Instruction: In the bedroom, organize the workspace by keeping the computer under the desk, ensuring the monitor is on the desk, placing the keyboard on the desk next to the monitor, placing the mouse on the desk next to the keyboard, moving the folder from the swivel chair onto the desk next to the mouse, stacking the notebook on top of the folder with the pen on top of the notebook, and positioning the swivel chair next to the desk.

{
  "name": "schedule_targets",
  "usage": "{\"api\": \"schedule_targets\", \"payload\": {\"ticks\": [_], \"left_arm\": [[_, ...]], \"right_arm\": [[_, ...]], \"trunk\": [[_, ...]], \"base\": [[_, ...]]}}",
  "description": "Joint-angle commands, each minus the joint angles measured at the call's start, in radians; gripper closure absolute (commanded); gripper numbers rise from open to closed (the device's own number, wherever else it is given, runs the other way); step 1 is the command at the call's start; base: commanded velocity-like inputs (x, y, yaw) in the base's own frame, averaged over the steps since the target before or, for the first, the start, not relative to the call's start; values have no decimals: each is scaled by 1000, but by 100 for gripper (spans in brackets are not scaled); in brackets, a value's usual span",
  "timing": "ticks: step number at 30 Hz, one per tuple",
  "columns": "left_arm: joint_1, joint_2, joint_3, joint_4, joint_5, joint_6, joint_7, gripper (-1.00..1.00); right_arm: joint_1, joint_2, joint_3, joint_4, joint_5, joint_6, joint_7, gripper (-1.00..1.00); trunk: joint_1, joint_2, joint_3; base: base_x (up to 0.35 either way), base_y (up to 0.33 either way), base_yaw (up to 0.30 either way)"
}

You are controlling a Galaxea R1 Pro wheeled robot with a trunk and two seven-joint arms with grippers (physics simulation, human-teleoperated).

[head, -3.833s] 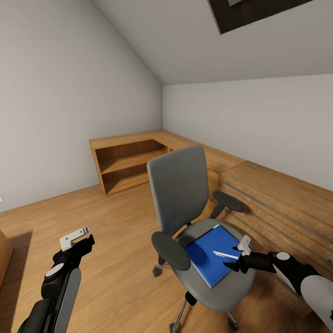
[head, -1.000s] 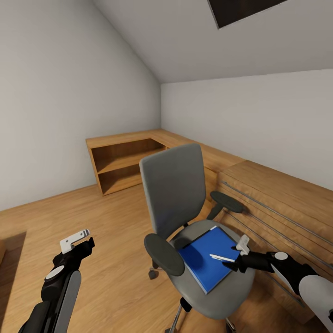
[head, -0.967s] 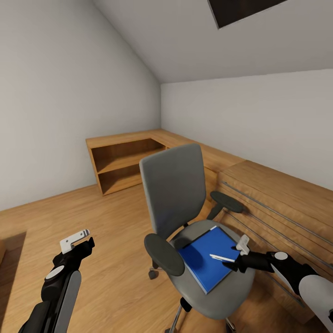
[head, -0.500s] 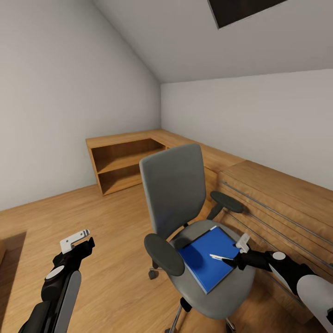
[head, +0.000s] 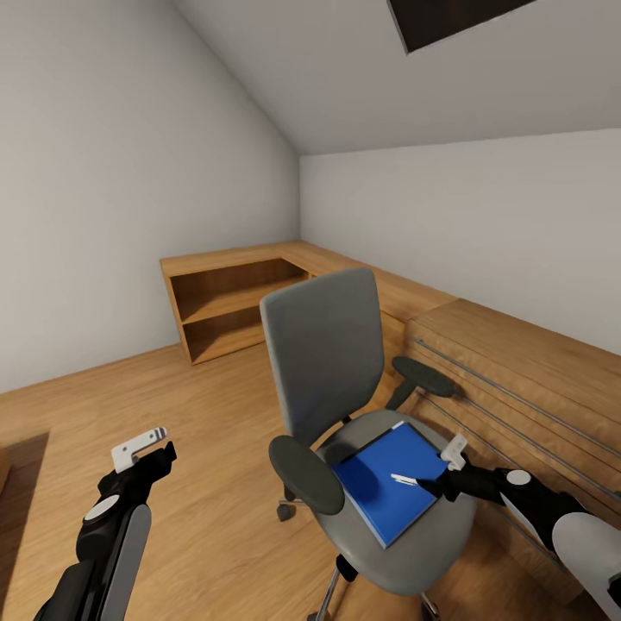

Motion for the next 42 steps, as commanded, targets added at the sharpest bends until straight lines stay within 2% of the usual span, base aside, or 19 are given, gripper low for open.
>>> {"api": "schedule_targets", "payload": {"ticks": [1, 4, 8, 13, 35, 42], "left_arm": [[-1, 0, 0, -2, 10, 3, 6, -100], [-1, 0, 0, -4, 11, 3, 6, -100], [-1, 0, 0, -5, 11, 3, 7, -100], [-1, 0, 0, -5, 11, 3, 7, -100], [-1, -2, 0, -5, 11, 3, 7, -100], [-1, -1, 0, -5, 11, 3, 7, -100]], "right_arm": [[-1, -1, 9, 1, -9, -3, -2, -100], [-1, 8, 9, 1, 3, -2, -18, -100], [-1, 46, 6, 1, 43, -1, -42, -100], [-1, 65, 6, 2, 73, 1, -74, -100], [-1, 83, 8, 5, 85, 4, -87, -100], [-1, 95, 6, 6, 106, 4, -87, -100]], "trunk": [[0, 0, -1], [0, 0, -1], [0, 0, -1], [0, 0, -1], [0, 0, -1], [0, 0, -1]], "base": [[0, 0, 0], [0, 0, 0], [0, 0, 0], [0, 0, 0], [0, 0, 0], [0, 0, 0]]}}
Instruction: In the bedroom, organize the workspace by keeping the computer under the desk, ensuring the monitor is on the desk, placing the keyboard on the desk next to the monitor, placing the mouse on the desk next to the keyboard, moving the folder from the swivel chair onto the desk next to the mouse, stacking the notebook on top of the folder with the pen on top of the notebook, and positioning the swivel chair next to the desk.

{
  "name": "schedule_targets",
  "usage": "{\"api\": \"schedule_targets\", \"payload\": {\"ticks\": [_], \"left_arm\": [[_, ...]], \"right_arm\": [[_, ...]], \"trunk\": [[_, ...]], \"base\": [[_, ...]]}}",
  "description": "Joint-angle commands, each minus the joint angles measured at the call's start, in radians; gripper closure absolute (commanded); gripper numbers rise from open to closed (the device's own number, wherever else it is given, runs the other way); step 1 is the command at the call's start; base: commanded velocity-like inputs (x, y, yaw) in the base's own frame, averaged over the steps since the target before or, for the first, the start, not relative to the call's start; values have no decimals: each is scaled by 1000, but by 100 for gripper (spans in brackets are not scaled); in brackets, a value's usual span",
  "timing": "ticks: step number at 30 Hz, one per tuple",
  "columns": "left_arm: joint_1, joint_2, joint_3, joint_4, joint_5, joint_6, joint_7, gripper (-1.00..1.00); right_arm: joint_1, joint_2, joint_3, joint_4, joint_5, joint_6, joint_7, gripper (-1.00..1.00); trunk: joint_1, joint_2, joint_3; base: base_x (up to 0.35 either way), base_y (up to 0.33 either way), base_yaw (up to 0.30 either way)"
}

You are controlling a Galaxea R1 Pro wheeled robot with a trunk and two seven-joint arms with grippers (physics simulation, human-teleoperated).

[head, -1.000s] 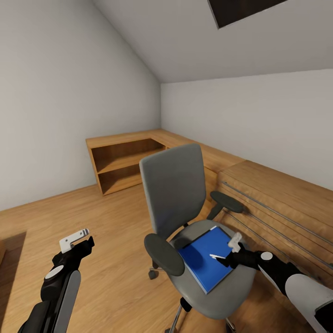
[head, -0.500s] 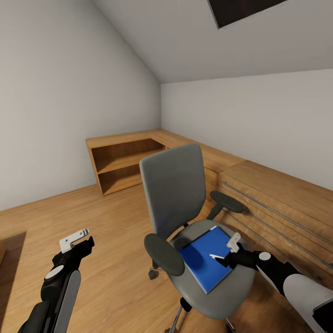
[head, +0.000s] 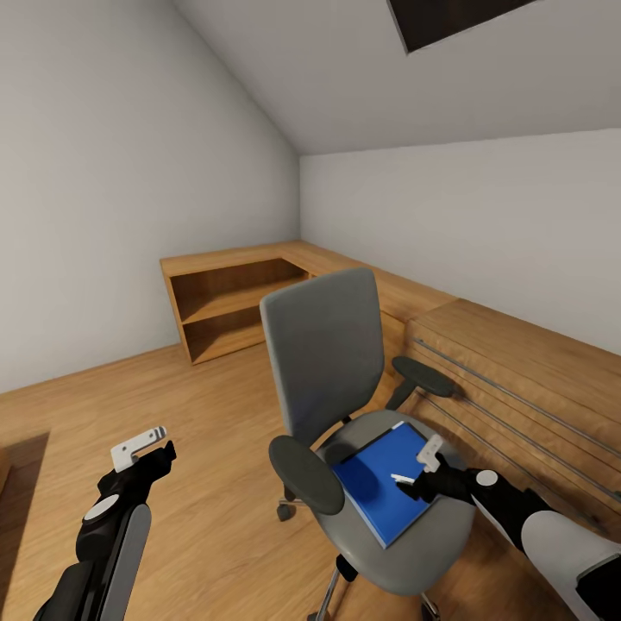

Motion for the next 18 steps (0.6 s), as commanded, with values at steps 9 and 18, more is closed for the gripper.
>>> {"api": "schedule_targets", "payload": {"ticks": [9, 18], "left_arm": [[-1, 0, 0, -1, 10, 3, 7, -100], [-1, 0, 1, -3, 9, 2, 8, -100]], "right_arm": [[-1, 12, 2, 11, 6, -4, 1, -100], [-1, 17, 32, 29, 6, -4, -5, -100]], "trunk": [[0, 0, -1], [0, 0, -1]], "base": [[0, 0, 0], [0, 0, 0]]}}
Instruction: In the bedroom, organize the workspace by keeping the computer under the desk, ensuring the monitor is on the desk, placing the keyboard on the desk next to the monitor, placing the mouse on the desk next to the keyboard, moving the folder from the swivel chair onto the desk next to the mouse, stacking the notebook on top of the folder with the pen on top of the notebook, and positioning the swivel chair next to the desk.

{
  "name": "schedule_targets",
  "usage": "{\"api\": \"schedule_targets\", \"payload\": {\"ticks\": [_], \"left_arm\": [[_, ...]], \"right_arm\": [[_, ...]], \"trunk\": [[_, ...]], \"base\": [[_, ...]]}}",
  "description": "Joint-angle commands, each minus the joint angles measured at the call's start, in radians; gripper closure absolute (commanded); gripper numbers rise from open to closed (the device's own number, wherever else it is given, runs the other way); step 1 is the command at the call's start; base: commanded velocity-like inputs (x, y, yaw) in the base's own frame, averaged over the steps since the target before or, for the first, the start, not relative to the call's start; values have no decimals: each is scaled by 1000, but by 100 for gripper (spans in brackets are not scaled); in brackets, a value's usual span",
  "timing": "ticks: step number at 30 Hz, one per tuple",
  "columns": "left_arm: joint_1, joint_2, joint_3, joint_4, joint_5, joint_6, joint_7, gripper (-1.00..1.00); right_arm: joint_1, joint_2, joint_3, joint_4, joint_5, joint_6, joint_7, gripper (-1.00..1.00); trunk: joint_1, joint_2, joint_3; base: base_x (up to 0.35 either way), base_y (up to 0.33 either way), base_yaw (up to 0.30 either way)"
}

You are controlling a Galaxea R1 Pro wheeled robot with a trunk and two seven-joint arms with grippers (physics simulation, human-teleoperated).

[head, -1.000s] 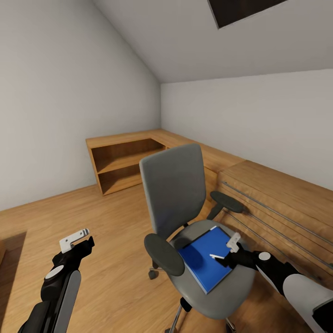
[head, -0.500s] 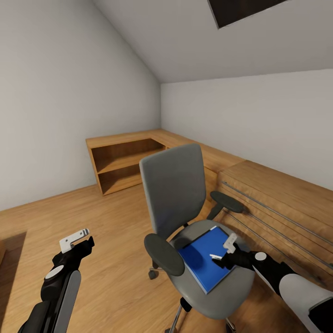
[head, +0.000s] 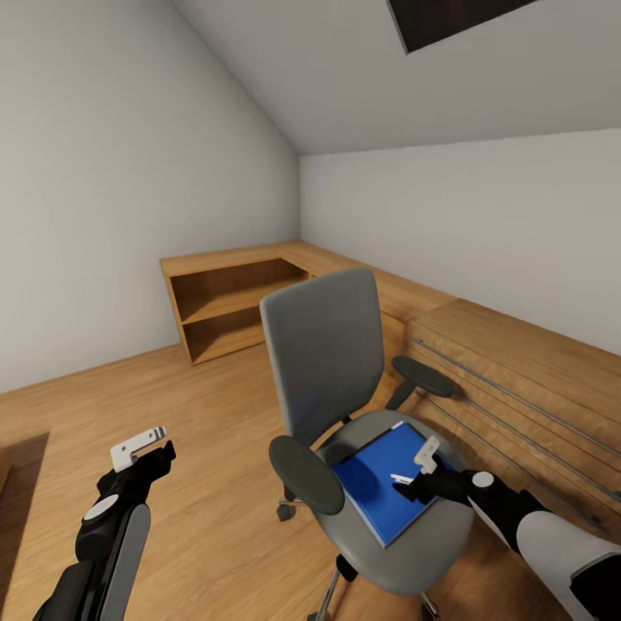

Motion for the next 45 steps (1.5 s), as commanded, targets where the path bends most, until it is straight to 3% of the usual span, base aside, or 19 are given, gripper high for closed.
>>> {"api": "schedule_targets", "payload": {"ticks": [1, 13, 14, 35, 40, 45], "left_arm": [[-1, -1, 0, -2, 10, 3, 6, -100], [-1, -1, 0, -3, 10, 3, 6, -100], [-1, -1, 0, -3, 10, 3, 6, -100], [-1, -1, 2, -11, 10, 3, 6, -100], [1, 0, 2, -10, 9, 5, 6, -100], [11, 1, 2, -9, 8, 3, 5, -100]], "right_arm": [[1, 0, 31, 11, 13, -4, 5, -100], [1, -1, 35, 12, 13, -4, 5, -100], [1, -1, 36, 12, 13, -4, 6, 100], [1, -1, 43, 12, 12, 1, 6, 100], [1, -1, 39, 8, 11, 72, 8, 100], [1, -2, 39, 6, 10, 89, 8, 100]], "trunk": [[0, 0, -1], [0, 0, -1], [0, 0, -1], [0, 0, -1], [0, 0, -1], [0, 0, -1]], "base": [[0, 0, 0], [0, 0, 0], [0, 0, 0], [0, 0, 0], [0, 0, 0], [0, 0, 0]]}}
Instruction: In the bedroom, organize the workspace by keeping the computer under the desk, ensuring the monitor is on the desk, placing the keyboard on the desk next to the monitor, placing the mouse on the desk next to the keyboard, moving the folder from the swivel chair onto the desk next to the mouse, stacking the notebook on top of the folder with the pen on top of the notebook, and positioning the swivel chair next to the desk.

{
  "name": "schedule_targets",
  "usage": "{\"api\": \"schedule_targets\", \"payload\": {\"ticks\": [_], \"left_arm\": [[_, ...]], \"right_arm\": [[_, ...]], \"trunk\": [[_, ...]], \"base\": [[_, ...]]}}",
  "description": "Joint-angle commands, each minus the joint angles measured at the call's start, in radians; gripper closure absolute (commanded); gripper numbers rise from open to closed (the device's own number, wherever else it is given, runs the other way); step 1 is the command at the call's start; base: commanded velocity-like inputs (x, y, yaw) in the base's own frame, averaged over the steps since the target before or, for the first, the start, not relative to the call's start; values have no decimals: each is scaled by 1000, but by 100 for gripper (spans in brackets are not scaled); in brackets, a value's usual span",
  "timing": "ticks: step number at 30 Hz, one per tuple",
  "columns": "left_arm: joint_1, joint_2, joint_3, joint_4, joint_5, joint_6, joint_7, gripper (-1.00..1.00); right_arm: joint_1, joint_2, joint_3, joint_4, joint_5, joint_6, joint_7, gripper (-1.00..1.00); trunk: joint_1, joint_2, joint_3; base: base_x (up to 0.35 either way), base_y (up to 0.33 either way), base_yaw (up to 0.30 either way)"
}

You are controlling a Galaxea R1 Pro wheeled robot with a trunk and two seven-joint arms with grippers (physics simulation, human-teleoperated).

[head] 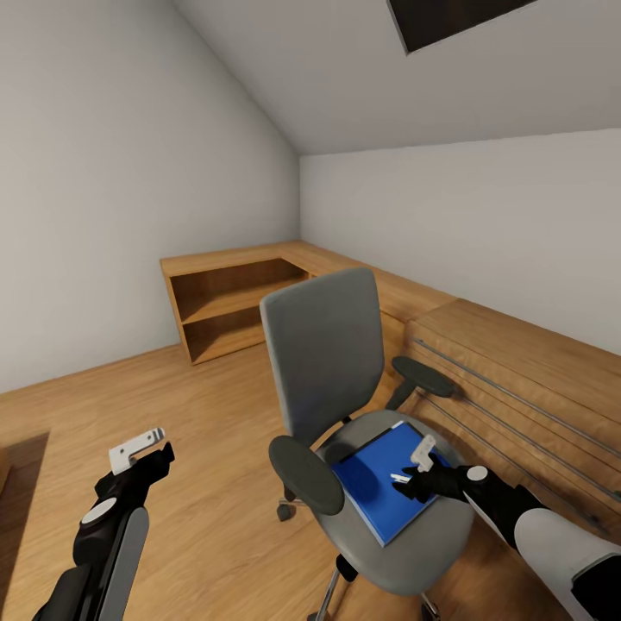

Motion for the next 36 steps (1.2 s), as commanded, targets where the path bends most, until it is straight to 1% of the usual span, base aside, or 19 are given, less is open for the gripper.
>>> {"api": "schedule_targets", "payload": {"ticks": [1, 4, 12, 31, 36], "left_arm": [[0, 0, 0, -1, 10, 2, 6, -100], [1, 1, 0, 0, 9, 2, 6, -100], [2, 2, 1, 0, 9, 2, 6, -100], [3, 2, 1, 0, 10, 4, 5, -100], [2, 2, 1, -1, 10, 3, 4, -100]], "right_arm": [[0, -1, 14, 58, 13, -2, -1, 100], [0, -2, 14, 57, 13, -1, 0, 100], [0, -2, 15, 56, 13, 0, -1, 100], [0, -2, 14, 56, 13, -1, 0, 100], [0, -3, 12, 56, 13, -1, 1, 100]], "trunk": [[0, 0, -1], [0, 0, -1], [0, 0, -1], [0, 0, -1], [-19, 35, 15]], "base": [[0, 0, 0], [-43, -5, 0], [-173, -56, 0], [-5, -2, 0], [0, 0, 0]]}}
